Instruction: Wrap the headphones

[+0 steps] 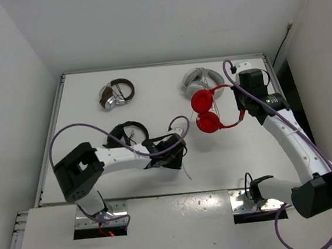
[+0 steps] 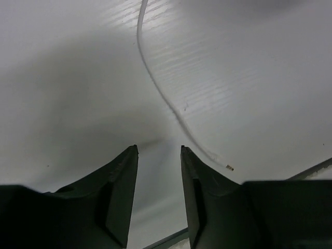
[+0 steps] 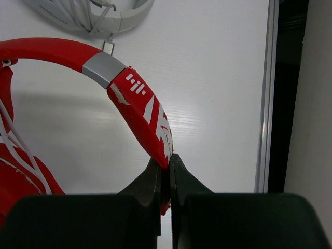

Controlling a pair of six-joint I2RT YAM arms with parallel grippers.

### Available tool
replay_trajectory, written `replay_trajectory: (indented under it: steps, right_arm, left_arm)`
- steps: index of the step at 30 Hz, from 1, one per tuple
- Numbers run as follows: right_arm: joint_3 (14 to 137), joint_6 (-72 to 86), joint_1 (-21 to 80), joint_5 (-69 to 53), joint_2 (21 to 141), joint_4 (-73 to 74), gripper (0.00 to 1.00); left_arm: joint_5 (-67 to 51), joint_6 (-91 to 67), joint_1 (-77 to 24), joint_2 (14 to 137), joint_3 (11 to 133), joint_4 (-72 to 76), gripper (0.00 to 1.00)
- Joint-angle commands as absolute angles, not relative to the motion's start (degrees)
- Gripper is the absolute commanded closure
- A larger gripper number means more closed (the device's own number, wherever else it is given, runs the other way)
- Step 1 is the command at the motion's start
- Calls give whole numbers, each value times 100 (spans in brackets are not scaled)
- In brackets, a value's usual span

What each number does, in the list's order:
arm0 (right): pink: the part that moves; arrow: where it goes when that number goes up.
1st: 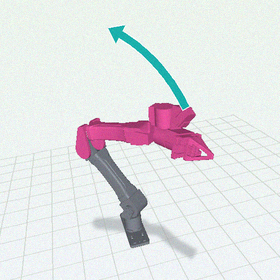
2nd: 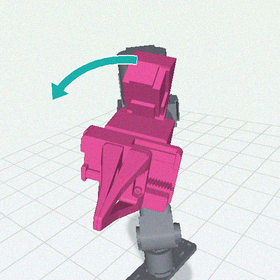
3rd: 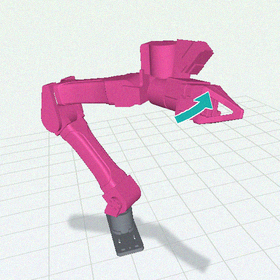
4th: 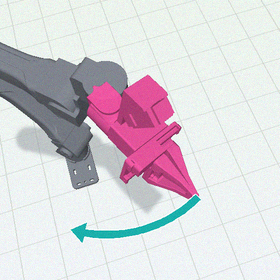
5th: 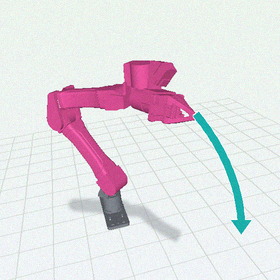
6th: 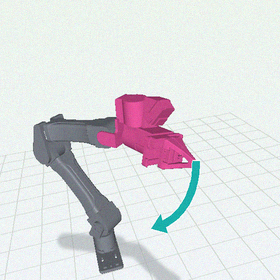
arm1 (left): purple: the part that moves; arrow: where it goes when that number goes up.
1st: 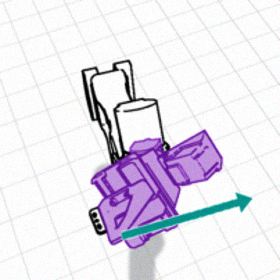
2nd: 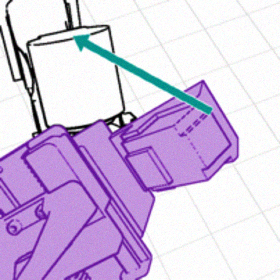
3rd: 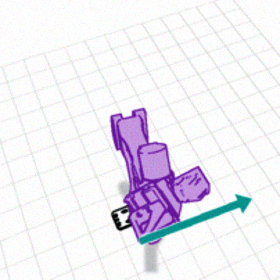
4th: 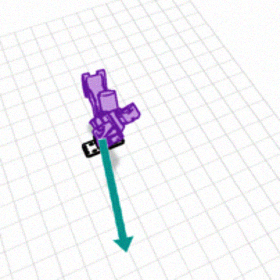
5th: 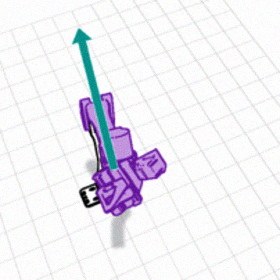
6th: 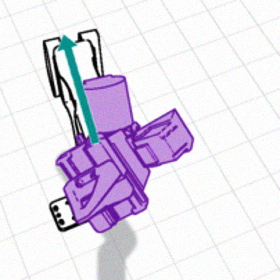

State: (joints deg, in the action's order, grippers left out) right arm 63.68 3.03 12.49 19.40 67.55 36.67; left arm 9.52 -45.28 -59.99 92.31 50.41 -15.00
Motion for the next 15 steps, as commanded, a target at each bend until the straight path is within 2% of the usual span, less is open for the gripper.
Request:
replay_trajectory:
  steps: [1, 6, 15]
  right_arm:
    - [6636, 606, 1327, 1986, 6706, 3278, 100]
    - [6513, 606, 1441, 1986, 6645, 3226, 100]
    - [6565, 659, 1441, 2039, 6592, 3226, 100]
  left_arm:
    - [1222, -4878, -6248, 9613, 5772, -1670, 54]
    - [1274, -4992, -6521, 9913, 6187, -1722, 52]
    - [1450, -5432, -6715, 10143, 6135, -2012, 50]
